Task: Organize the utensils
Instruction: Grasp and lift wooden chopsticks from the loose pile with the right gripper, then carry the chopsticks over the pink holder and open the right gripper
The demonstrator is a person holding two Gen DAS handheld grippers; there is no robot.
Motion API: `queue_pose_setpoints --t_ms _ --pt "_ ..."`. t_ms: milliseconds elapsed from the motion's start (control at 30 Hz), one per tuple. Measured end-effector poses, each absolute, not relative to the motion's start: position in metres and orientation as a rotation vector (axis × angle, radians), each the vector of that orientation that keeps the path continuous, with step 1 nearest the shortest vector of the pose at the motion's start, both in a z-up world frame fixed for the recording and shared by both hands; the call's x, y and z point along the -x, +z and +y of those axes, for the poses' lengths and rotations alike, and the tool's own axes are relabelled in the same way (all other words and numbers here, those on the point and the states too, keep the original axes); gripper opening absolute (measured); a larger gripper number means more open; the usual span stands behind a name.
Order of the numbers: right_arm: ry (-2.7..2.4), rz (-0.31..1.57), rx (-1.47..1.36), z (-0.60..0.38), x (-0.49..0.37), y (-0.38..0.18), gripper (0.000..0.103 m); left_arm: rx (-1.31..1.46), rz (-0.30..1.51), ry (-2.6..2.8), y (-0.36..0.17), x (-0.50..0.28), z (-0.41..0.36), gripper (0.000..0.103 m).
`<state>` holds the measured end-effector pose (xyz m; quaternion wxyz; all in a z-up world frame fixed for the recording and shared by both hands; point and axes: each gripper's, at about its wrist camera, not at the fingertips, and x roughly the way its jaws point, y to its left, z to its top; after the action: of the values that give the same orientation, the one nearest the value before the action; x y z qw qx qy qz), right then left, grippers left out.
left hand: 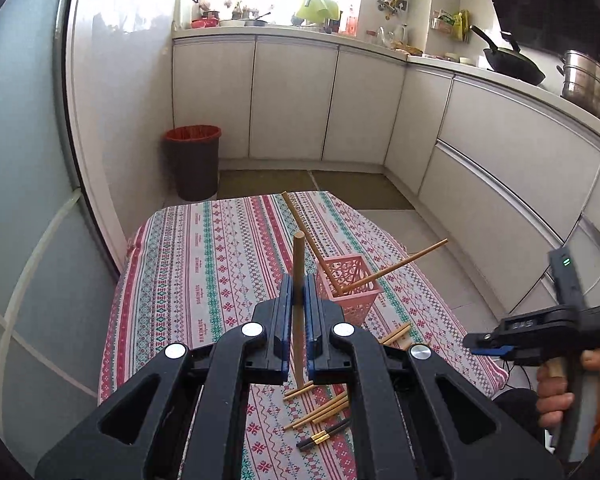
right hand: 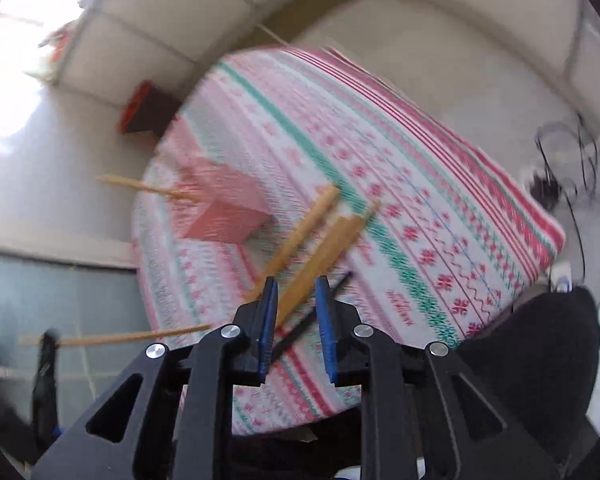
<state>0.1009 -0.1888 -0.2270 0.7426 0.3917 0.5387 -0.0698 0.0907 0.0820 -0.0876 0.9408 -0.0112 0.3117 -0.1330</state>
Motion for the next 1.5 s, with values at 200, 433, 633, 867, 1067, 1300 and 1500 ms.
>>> queue_pose_setpoints --t_ms 200,433,633,867,1067,1300,1500 --pt "-0.351 1.244 -0.999 -0.215 -0.123 -0.299 0.021 0.042 0.611 -0.282 -0.093 -0.092 0.088 0.005" --pt "-0.498 1.25 -1.004 -0.219 -0.152 -0.317 0.021 0.085 0.586 -0.307 -0.1 -0.1 0.099 0.005" --pt "-0.635 1.292 -0.936 -0.212 -0.169 -0.323 0.018 0.12 0.579 -0.336 -0.101 -0.108 0.11 0.005" --pt "-0.72 1.288 -0.859 -0.188 -0.187 -0.321 0.015 0.144 0.587 -0.338 -0.105 -0.112 0.115 0.005" --pt "-0.635 1.201 -1.028 -0.201 -0.169 -0.322 0.011 0.165 0.609 -0.313 -0.11 -0.116 0.118 0.005" --pt "-0.446 1.083 -1.031 -0.215 -0.141 -0.277 0.011 0.151 0.595 -0.28 -0.099 -0.106 0.112 0.005" --pt "-0.306 0.965 -0.901 -0.208 -0.116 -0.214 0.005 0.134 0.576 -0.261 -0.082 -0.094 0.101 0.005"
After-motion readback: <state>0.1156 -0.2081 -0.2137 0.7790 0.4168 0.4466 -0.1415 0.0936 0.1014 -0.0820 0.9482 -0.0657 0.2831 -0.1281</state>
